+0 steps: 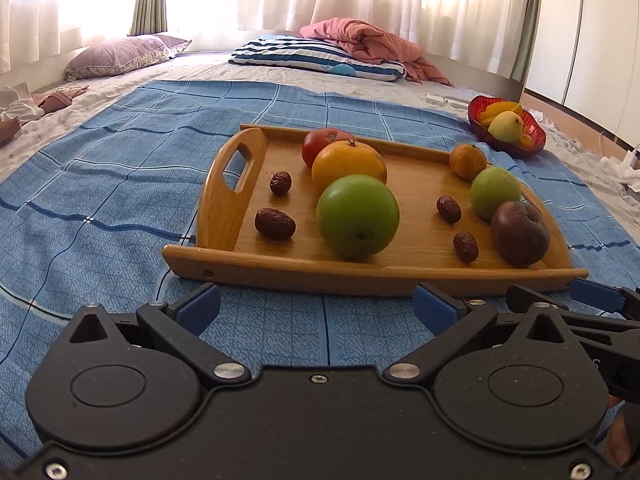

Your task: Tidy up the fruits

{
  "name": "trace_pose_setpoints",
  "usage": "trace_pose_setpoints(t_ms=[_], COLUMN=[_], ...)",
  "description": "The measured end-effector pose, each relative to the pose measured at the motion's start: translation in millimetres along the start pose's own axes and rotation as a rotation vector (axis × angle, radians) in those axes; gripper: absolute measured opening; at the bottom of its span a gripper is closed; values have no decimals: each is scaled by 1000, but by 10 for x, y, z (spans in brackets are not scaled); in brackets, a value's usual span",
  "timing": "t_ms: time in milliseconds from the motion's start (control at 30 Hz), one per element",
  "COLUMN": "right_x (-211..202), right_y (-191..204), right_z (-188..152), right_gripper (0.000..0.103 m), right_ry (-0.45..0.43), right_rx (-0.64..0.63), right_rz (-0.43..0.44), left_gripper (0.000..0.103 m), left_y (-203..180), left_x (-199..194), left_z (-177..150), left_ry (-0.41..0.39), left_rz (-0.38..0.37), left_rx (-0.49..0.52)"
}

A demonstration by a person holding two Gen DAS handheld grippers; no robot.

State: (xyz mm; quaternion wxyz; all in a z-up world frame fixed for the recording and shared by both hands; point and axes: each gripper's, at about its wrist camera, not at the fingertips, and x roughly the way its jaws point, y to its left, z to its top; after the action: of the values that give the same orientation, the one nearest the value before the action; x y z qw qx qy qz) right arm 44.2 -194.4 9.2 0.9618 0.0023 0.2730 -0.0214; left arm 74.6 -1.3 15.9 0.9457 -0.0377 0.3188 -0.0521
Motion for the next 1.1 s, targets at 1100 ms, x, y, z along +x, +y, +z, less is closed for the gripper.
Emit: trace_pose_setpoints(t_ms=[1100], right_x=[188], right_y=[13], right_z=[-252], right_gripper=[103], right_ry=[79], right_rx=[-17], right_rz=[-5], left_gripper=[103], left_y=[-106], left_x=[258], left_z=[-197], left_ry=[50], left_rz=[57], left_rx=[126])
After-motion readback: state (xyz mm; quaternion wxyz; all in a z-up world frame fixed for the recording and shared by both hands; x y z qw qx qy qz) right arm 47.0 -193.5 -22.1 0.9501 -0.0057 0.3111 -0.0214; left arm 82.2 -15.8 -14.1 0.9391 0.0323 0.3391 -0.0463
